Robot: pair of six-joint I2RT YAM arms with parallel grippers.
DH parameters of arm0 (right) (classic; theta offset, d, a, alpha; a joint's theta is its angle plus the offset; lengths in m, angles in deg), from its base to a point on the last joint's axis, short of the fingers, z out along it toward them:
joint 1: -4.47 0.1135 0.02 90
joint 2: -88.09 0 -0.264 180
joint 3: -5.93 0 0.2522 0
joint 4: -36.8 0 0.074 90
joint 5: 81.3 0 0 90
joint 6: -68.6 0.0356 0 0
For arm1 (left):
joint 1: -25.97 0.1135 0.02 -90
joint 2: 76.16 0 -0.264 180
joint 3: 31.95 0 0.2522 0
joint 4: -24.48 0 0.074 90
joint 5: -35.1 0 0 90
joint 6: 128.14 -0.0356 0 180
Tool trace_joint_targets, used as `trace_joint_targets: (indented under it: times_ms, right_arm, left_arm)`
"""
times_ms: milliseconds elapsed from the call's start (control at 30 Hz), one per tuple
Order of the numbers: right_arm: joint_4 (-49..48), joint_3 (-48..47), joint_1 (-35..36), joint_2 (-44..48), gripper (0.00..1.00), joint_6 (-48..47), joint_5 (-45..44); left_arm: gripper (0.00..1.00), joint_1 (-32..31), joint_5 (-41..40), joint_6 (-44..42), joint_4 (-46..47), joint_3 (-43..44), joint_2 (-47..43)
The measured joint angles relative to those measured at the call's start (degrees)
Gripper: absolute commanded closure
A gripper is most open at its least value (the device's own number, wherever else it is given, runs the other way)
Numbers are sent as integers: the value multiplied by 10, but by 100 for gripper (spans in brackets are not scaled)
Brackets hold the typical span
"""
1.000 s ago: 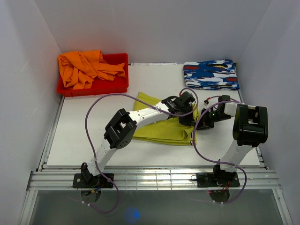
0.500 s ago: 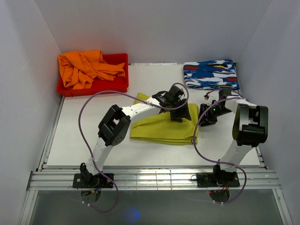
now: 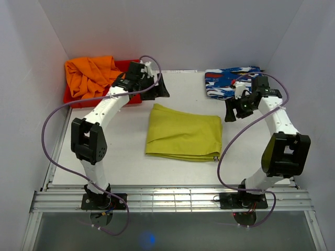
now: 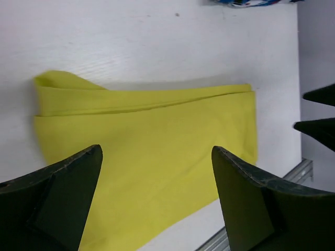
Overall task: Fold and stack the trousers
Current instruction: Fold the trousers
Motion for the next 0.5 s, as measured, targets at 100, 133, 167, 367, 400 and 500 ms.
trace_joint_targets:
  times_ms: [100, 133, 167, 367, 400, 500]
  right_arm:
    - [-8, 3, 79, 43, 42, -24, 2]
    - [-20, 10, 118, 56, 46, -30, 4]
    - [-35, 19, 162, 67, 48, -34, 4]
    - [-134, 79, 405, 85, 56, -60, -34]
    - [-147, 79, 437, 76, 56, -63, -46]
    - [-191, 71, 506, 37, 57, -67, -66]
  left_arm:
    - [4, 64, 24, -67, -26, 1, 0]
    - [4, 81, 32, -86, -36, -2, 1]
    - [4, 95, 39, -105, -46, -4, 2]
    - [22, 127, 63, -184, -87, -4, 26]
    - [26, 127, 66, -191, -89, -4, 33]
    - [37, 132, 76, -202, -85, -7, 60]
